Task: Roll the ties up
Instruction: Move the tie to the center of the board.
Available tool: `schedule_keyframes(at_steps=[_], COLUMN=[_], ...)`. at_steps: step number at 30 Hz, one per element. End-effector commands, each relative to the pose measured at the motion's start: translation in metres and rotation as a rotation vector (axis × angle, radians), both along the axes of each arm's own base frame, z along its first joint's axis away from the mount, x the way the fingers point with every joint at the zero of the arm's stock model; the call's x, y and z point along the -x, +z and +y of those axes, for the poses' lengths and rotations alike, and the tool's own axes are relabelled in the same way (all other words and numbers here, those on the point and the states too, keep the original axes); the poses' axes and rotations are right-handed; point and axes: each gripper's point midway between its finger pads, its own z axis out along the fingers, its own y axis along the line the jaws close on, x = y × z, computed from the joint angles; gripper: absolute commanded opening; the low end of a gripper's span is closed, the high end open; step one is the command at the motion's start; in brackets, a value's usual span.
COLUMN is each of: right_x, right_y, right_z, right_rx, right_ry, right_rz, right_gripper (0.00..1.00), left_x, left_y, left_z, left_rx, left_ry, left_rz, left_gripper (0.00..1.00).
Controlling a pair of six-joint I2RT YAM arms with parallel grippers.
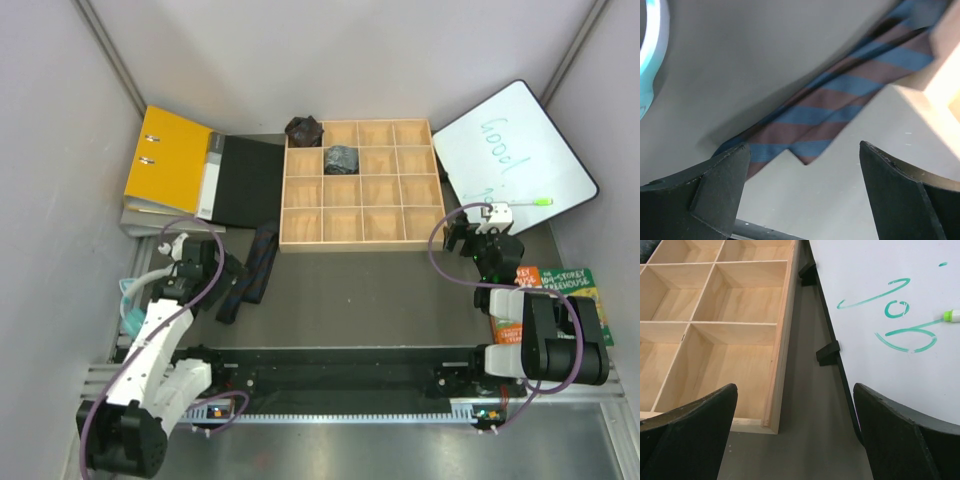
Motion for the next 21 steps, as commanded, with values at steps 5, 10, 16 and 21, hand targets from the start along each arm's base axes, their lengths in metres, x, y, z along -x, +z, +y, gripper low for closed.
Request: schedule_keyframes(at_steps=[5,10,16,21], right_x=[-0.01,-0.01,-0.012,-0.011], right_y=[0.017,0.017,0.017,0.02], right_z=[0.001,0.001,-0.009,-0.017], right_rx=[0.018,0.019,-0.003,0.008], right_ry=[0.011,0.011,-0.057,-0.127], right_rz=[-0.053,-0.052,-0.042,-0.041], right_gripper=[0.99,0.99,0.99,0.99], left_x=[-0.001,-0.023,-0.083,-0.111], left_y=[-0.041,-0.031,-0.004,0.013], left_z=[0.004,0.005,0.006,-0.033], left_rx=[-0.047,-0.077,-0.121,-0.021], left_ry=[0.039,0.027,0.02,-0.193], left_rz=[0.078,0.029,-0.039,-0.082], left_gripper=[0.93,0.92,0.88,0.97])
